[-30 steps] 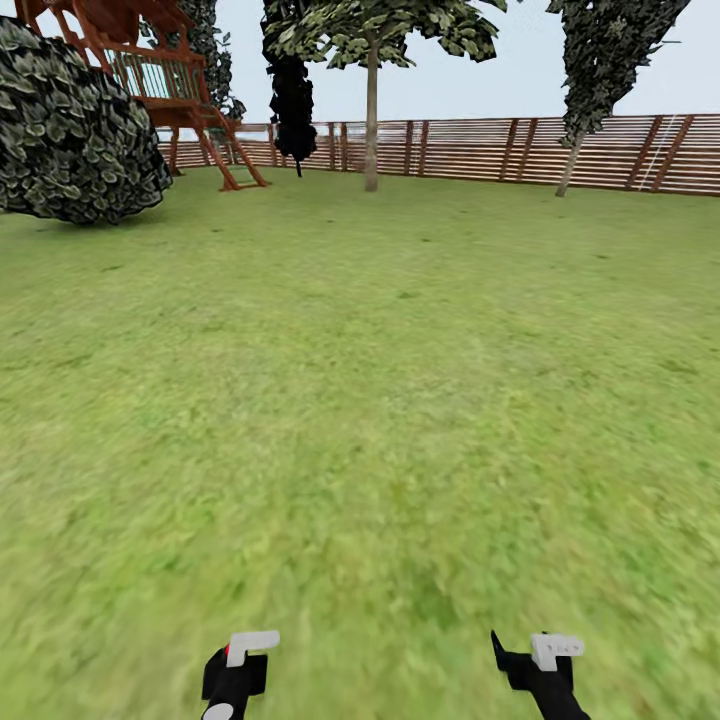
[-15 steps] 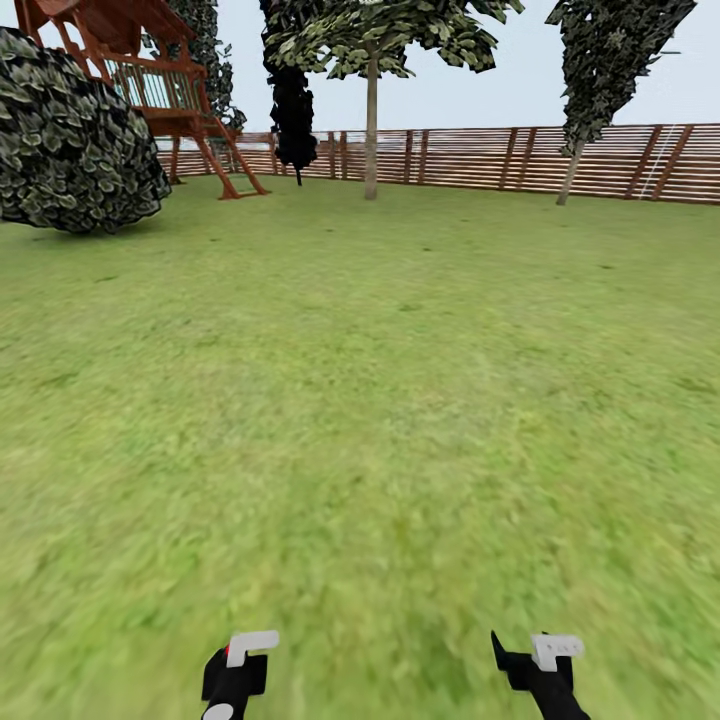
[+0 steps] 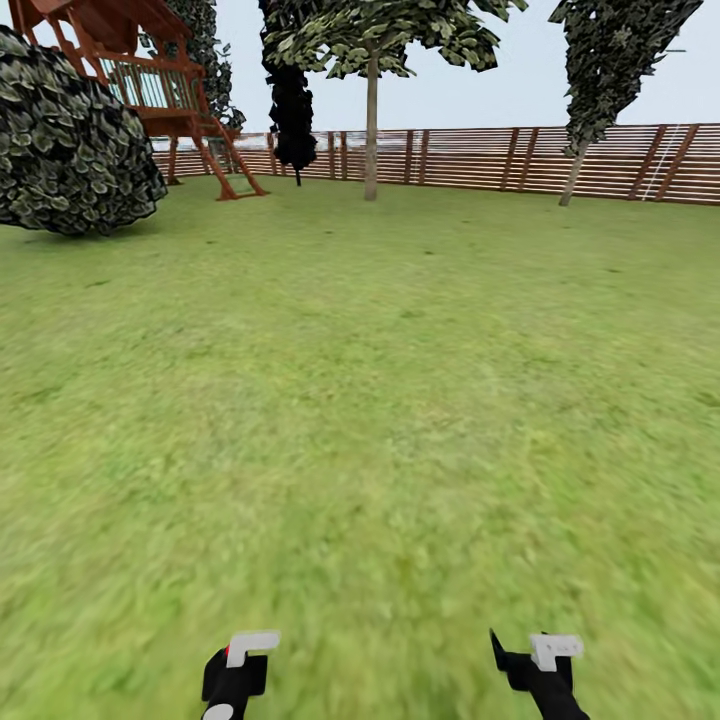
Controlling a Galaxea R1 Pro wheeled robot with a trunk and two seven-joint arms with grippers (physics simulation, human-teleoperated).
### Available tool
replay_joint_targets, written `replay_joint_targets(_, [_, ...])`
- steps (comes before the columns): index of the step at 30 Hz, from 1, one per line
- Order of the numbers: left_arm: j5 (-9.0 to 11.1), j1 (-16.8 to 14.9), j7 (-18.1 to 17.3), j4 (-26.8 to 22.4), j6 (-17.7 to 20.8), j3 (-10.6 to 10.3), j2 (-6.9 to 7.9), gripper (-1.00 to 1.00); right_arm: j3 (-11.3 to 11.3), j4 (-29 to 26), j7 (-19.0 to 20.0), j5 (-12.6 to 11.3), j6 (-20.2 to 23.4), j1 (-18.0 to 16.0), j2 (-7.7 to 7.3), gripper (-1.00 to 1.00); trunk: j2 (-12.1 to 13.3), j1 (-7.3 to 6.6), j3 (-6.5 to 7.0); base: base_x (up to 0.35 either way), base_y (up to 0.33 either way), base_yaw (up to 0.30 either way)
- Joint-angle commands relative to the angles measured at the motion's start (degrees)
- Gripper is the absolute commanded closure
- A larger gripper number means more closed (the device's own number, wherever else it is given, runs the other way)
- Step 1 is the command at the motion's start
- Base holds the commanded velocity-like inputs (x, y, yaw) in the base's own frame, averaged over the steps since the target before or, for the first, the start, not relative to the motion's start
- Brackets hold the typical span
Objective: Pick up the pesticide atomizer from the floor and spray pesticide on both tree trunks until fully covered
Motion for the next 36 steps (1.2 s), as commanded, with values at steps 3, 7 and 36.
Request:
replay_joint_targets(3, [0.0, 0.0, 0.0, 0.0, 0.0, 0.0, 0.00, 1.00, 0.0, 0.0, 0.1, 0.0, 0.0, 0.0, -0.05, -1.00, 0.0, 0.00, 0.00, 0.339, 0.000, 0.000])
replay_joint_targets(7, [0.0, 0.0, 0.0, 0.0, 0.0, 0.0, 0.00, 1.00, 0.0, 0.0, 0.1, 0.0, 0.0, 0.0, -0.05, -1.00, 0.0, 0.00, 0.14, 0.339, 0.000, 0.000])
replay_joint_targets(36, [0.0, 0.0, 0.0, -0.2, 0.0, 0.0, 0.00, 1.00, 0.0, 0.0, 0.1, 0.0, 0.1, 0.0, -0.02, -1.00, 0.0, 0.00, 0.93, 0.339, 0.000, 0.000])
